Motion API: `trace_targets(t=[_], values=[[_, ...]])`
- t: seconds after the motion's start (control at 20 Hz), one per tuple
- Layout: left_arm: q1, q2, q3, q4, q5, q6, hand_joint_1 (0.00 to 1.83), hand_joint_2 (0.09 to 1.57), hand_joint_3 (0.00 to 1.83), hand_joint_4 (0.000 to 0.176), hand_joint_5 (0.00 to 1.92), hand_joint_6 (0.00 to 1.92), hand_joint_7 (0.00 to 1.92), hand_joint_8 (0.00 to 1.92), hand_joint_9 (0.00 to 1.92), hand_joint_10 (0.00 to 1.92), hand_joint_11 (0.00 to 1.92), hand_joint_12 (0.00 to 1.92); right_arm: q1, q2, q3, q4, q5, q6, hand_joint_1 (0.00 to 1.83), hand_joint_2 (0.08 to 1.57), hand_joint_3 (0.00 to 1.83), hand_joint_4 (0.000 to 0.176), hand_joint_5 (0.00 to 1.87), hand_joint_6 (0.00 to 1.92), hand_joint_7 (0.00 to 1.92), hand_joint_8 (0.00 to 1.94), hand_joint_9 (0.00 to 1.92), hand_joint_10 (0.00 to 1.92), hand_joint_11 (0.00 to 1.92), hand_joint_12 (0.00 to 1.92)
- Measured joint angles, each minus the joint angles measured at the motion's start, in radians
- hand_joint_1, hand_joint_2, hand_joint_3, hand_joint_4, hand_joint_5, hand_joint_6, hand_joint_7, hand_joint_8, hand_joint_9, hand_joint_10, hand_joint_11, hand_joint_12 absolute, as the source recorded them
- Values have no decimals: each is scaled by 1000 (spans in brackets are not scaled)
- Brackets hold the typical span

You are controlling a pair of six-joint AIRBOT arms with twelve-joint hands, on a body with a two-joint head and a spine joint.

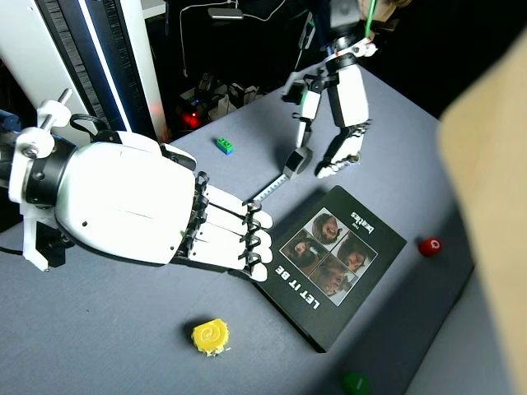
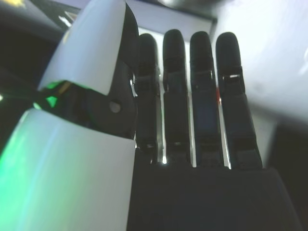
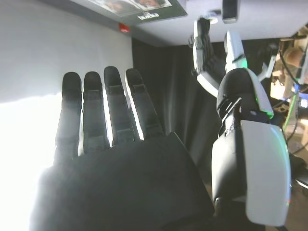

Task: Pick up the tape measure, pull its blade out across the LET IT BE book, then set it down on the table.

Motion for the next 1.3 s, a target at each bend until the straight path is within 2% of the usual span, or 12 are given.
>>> trace_targets(t=[0.2,0.3,0.35,0.45,0.5,0.65,0.75,0.95,1.05,1.1,1.15,1.3], values=[[-8,0,5,-31,6,81,1203,1028,0,0,816,2,771,4,683,4,458,632,5,-2,-7,10,-23,3,26,1081,0,0,80,4,118,1,82,3,0,394],[-4,0,5,-24,11,4,1202,1028,0,0,816,2,771,3,689,6,459,631,5,-1,-13,26,-32,-18,25,1082,0,0,82,3,124,2,83,2,0,420],[8,0,4,5,13,-151,1199,1027,0,0,816,2,771,3,690,5,453,629,8,0,-15,167,-39,-178,25,1082,0,0,82,3,124,2,84,2,0,422],[21,0,-4,5,-4,-320,1193,1026,0,0,816,1,771,2,692,5,452,627,26,-3,-15,485,-55,-539,25,1082,0,0,85,4,124,1,83,2,0,422],[21,0,-8,-16,-19,-359,1193,1026,0,0,816,1,772,3,698,8,450,626,29,-4,-14,565,-54,-621,24,1082,0,0,93,7,126,2,86,3,0,423],[18,-1,-8,-121,-39,-365,1193,1027,0,0,814,0,776,3,699,6,445,623,21,-10,-14,675,-52,-710,26,1081,0,0,65,0,119,0,86,3,0,426],[20,-2,-8,-155,-40,-384,1195,1027,0,0,812,0,775,2,696,4,441,620,2,-10,-13,869,-27,-919,22,1082,0,0,71,2,120,0,87,2,0,448],[39,-13,-23,-18,-126,-726,1195,1026,0,0,794,0,772,0,696,3,444,620,-4,-10,-14,933,21,-1010,24,1082,0,0,76,3,121,0,88,1,0,419],[38,-14,-27,-38,-152,-716,1203,1036,3,0,789,0,767,0,693,1,440,618,-27,-10,-14,1065,63,-1130,17,1080,0,0,76,2,121,0,90,2,0,421],[37,-14,-44,-59,-161,-694,1204,1038,4,0,788,0,766,0,691,0,439,617,-110,-4,-26,1330,175,-1358,14,1080,0,0,76,2,120,0,90,2,0,422],[38,-14,-47,-59,-156,-695,1204,1038,4,0,788,0,766,0,691,0,439,617,-145,3,-38,1421,229,-1418,14,1080,0,0,76,2,120,0,90,2,0,422],[75,-14,-59,46,-185,-893,1200,1039,3,0,766,2,746,3,665,0,432,613,-222,12,-50,1495,360,-1472,1,1082,0,0,75,1,122,1,92,2,0,431]])
